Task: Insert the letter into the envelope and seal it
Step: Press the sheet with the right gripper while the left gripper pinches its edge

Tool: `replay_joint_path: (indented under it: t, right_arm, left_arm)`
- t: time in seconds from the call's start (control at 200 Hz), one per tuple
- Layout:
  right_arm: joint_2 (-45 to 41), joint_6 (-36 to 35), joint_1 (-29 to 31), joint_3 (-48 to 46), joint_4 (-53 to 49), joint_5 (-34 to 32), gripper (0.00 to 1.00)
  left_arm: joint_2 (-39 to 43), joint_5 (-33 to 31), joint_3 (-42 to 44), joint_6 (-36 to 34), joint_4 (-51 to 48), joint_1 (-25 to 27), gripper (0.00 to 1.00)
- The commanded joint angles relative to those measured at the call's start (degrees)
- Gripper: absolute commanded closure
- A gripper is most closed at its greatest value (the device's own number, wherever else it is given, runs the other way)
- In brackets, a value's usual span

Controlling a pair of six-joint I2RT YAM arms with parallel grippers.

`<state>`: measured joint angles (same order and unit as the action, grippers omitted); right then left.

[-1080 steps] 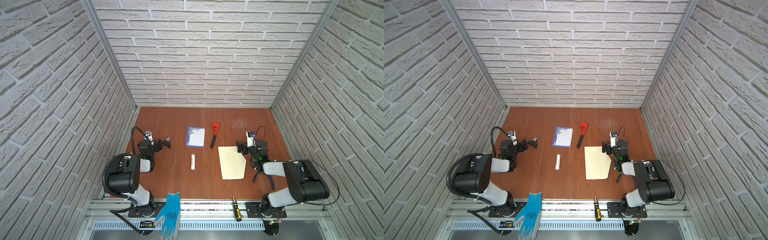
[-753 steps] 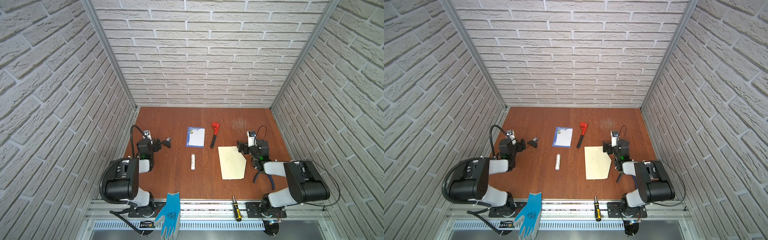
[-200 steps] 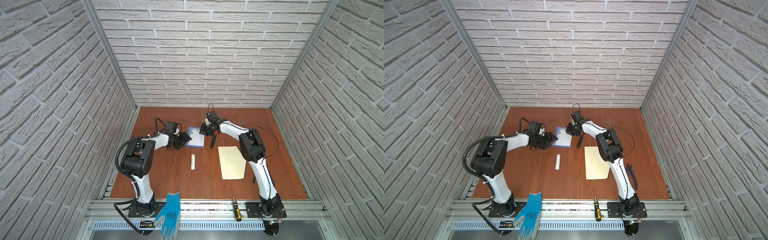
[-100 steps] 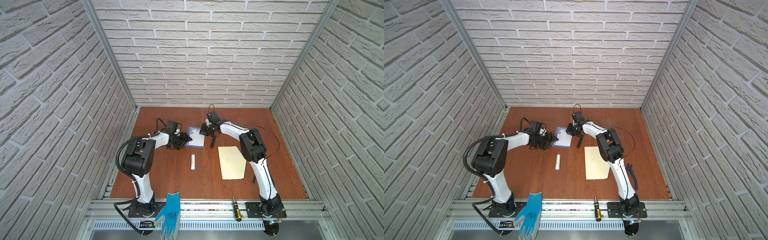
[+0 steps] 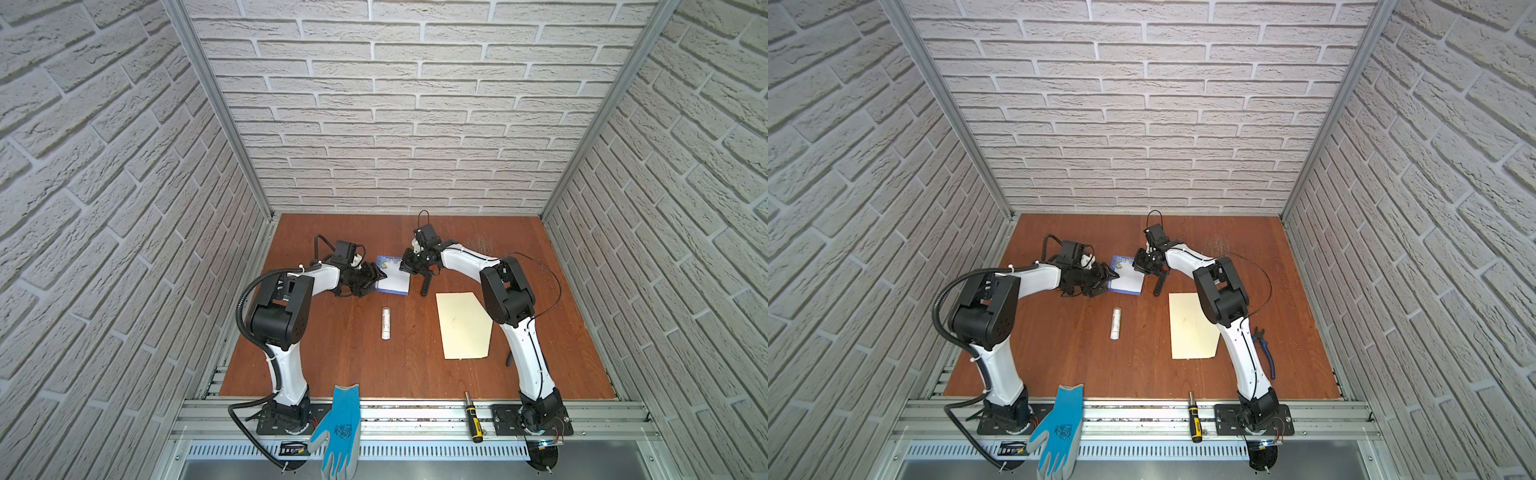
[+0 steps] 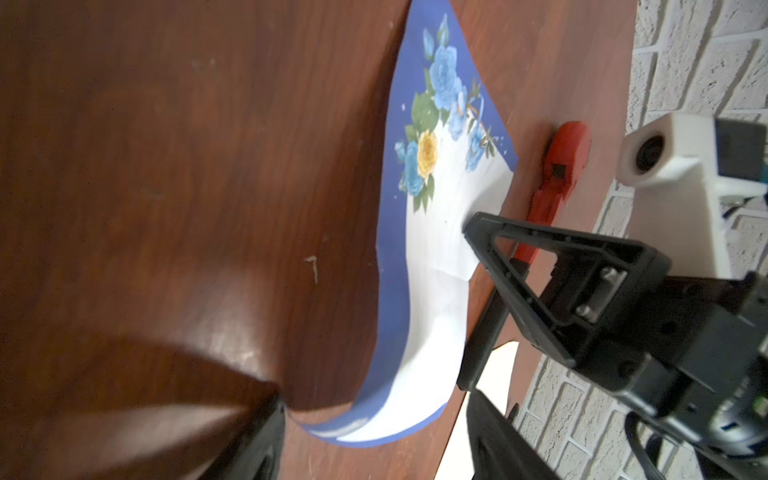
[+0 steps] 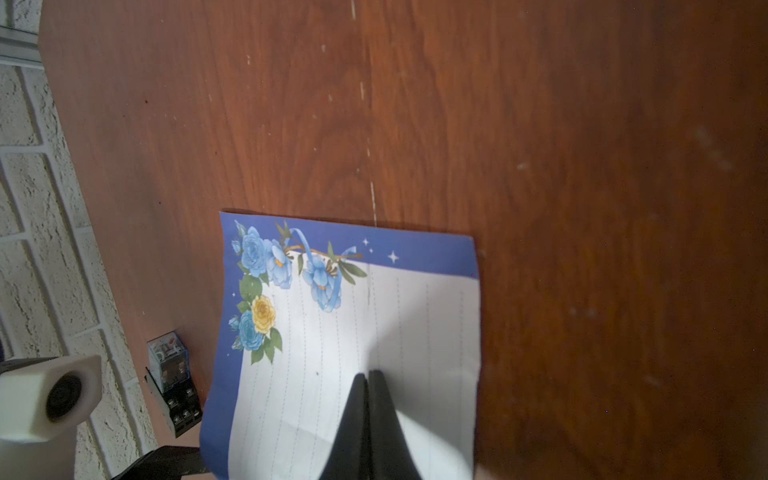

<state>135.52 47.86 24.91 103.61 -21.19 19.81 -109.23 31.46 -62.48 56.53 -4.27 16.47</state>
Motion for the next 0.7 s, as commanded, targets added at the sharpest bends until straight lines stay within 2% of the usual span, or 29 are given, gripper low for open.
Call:
replay_joint_path:
  t: [0.0,0.305,0.56,0.695]
  right_arm:
    - [-0.2,0.6,1.0,-2.0,-4.7,-0.6,0.94]
    - [0.2,0.8,2.0,-2.5,-4.8,0.4,0.94]
    - [-0.1,0.8,2.5,-3.4,-5.2,0.8,0.94]
    - [-0.2,0.6,2.6,-3.7,-5.3,0.6,0.94]
  left_arm:
    - [-2.4,-0.3,1.8,0.3,3.0,-0.2,0.31]
    - [-3.2,8.3,3.6,0.5,16.0,-1.6,0.3]
    - [-3.3,13.3,3.1,-4.1,16.2,-3.2,0.29]
    - [-2.7,14.8,1.1,-10.1,10.2,-3.5,0.29]
